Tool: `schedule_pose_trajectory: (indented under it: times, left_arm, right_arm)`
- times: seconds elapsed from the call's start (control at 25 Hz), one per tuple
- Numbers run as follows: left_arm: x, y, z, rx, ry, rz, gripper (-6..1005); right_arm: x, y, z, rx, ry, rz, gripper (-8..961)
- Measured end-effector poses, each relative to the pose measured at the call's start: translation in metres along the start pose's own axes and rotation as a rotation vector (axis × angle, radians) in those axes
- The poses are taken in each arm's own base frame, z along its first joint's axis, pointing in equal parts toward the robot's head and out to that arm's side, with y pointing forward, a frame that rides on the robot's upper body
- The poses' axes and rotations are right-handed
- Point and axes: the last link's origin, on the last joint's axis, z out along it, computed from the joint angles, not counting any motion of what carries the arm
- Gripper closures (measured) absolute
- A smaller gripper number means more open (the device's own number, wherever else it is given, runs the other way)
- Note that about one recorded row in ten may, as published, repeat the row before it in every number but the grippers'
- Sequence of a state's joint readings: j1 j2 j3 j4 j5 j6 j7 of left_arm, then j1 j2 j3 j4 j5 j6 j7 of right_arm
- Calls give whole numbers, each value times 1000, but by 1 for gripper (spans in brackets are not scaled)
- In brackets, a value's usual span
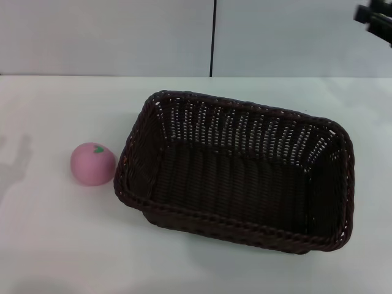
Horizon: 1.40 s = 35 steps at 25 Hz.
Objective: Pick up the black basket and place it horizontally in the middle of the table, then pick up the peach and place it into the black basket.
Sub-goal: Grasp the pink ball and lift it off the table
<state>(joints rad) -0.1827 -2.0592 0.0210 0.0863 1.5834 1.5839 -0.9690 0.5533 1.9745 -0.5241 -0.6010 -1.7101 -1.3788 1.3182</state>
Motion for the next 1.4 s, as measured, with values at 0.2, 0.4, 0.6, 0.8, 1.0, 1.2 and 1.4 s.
schedule_pose_trajectory:
  times: [0.2,0.4,0.6,0.8,1.0,1.2,1.4]
  left_arm:
    - [3,-8,4,-111,-237,152,411]
    - [-14,-9,6,-128,-373,243,412]
    - [-37,-1,16,-188,-489,307,412]
    - [-49,11,31,-258,-524,327,413]
    - [-52,17,37,-294,-543,336,413]
    - [-54,18,37,-309,-551,338,413]
    - [-54,20,36,-325,-561,341,414]
  right_arm:
    - [28,4,-27,123,-115,106,554]
    - [48,6,-43,219,-209,189,554]
    - [59,8,-45,246,-220,231,554]
    - [63,11,-44,244,-214,245,555]
    - [68,14,-44,243,-210,265,555]
    - [72,16,-47,251,-207,277,555]
    - [75,18,-46,248,-205,287,555]
